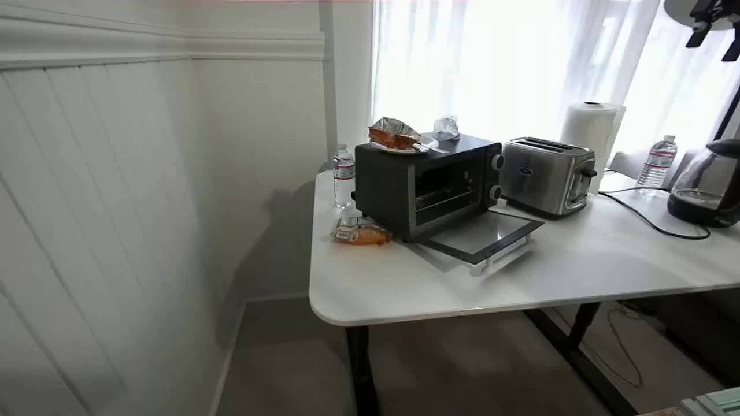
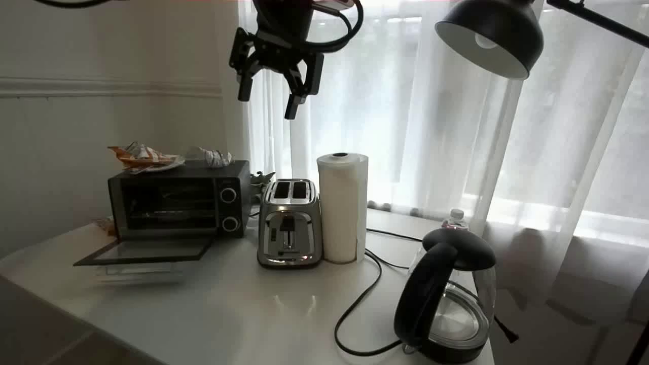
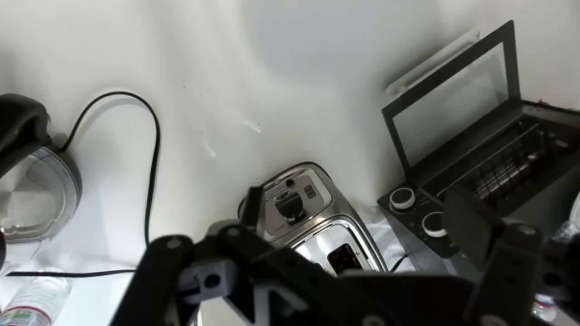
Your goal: Cut out the paper towel and put it on the cupboard
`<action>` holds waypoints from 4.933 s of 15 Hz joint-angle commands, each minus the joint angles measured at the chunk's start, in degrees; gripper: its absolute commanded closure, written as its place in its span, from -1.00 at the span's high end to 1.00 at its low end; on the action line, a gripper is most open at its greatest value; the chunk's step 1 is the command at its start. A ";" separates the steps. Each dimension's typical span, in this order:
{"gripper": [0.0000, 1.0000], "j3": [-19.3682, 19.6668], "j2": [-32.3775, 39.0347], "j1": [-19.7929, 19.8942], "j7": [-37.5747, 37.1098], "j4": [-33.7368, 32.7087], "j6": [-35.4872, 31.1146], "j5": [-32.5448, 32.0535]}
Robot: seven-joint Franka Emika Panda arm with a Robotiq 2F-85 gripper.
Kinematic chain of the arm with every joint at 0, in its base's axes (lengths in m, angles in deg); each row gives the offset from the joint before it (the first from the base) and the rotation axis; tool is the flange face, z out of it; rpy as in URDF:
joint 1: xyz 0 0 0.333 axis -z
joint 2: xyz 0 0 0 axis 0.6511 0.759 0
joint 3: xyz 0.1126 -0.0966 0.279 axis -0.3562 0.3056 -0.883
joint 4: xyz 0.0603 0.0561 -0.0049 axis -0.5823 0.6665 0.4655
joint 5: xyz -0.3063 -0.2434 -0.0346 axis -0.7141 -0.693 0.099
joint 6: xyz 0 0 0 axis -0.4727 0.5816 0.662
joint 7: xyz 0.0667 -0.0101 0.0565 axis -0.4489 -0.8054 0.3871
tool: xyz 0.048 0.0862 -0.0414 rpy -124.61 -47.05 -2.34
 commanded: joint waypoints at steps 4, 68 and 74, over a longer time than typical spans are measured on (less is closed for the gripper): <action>1.00 -1.54 0.20 1.82 0.44 -0.19 0.20 0.46; -1.00 -8.38 32.30 12.73 8.53 -10.99 -49.20 4.09; -1.00 -6.81 30.69 13.36 6.22 -8.98 -46.25 1.90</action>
